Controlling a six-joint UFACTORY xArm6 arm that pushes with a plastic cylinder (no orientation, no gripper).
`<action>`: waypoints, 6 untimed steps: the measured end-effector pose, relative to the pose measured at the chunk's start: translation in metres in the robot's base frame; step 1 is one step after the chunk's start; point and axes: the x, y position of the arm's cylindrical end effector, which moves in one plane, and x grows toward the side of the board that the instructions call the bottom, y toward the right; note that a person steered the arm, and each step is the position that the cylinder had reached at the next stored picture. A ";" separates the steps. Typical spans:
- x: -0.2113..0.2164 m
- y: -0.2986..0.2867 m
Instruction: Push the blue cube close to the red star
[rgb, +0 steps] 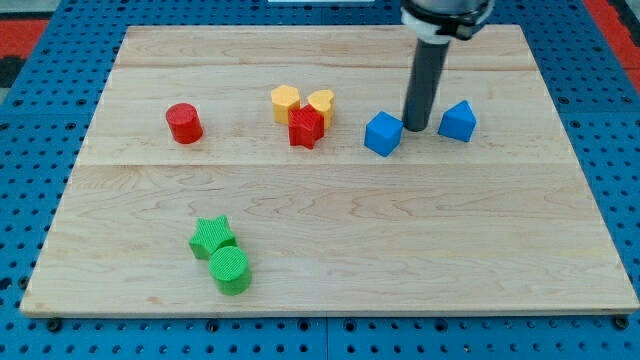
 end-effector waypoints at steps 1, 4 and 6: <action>0.004 -0.017; 0.029 0.006; 0.038 -0.026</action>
